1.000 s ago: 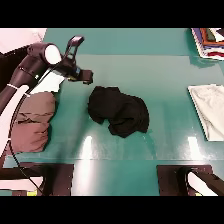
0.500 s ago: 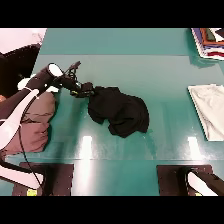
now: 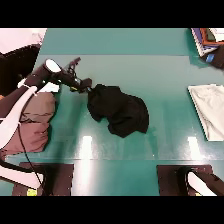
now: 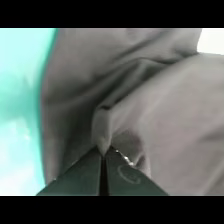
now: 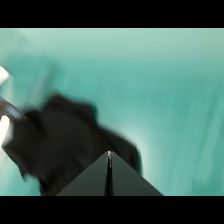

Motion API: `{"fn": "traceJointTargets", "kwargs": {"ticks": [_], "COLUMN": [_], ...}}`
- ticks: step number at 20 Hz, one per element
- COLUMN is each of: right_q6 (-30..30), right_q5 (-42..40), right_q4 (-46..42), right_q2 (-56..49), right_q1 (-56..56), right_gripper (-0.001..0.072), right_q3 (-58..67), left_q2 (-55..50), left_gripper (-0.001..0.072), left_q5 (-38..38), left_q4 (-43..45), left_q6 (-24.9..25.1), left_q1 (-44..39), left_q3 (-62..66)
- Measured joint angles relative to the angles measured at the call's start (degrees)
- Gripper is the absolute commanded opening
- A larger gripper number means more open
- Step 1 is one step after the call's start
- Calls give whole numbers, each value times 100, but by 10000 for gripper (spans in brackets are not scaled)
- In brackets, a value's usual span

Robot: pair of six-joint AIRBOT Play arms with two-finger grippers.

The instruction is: Fold the shirts.

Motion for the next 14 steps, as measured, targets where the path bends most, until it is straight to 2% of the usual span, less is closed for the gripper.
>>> {"fn": "traceJointTargets", "kwargs": {"ticks": [1,2,3,6,9,13,14], "right_q6": [26,37,42,76,22,-68,-74], "right_q5": [17,28,33,-107,-732,-1663,-1792], "right_q4": [-35,-52,-79,-42,361,811,874], "right_q2": [74,125,131,-107,-625,-1596,-1853], "right_q1": [-55,-109,-142,-13,564,1504,1698], "right_gripper": [171,405,450,448,448,444,390], "right_q3": [-433,-905,-1362,-2728,-3574,-3720,-3617], "left_q2": [131,273,393,616,693,730,730], "left_gripper": [23,24,24,24,24,24,23], "left_q5": [-22,-50,-55,-107,-164,-232,-245], "left_q4": [175,356,498,756,876,944,949], "left_q6": [7,15,17,24,24,24,24], "left_q1": [46,85,107,138,162,160,160], "left_q3": [120,245,339,505,562,588,590]}}
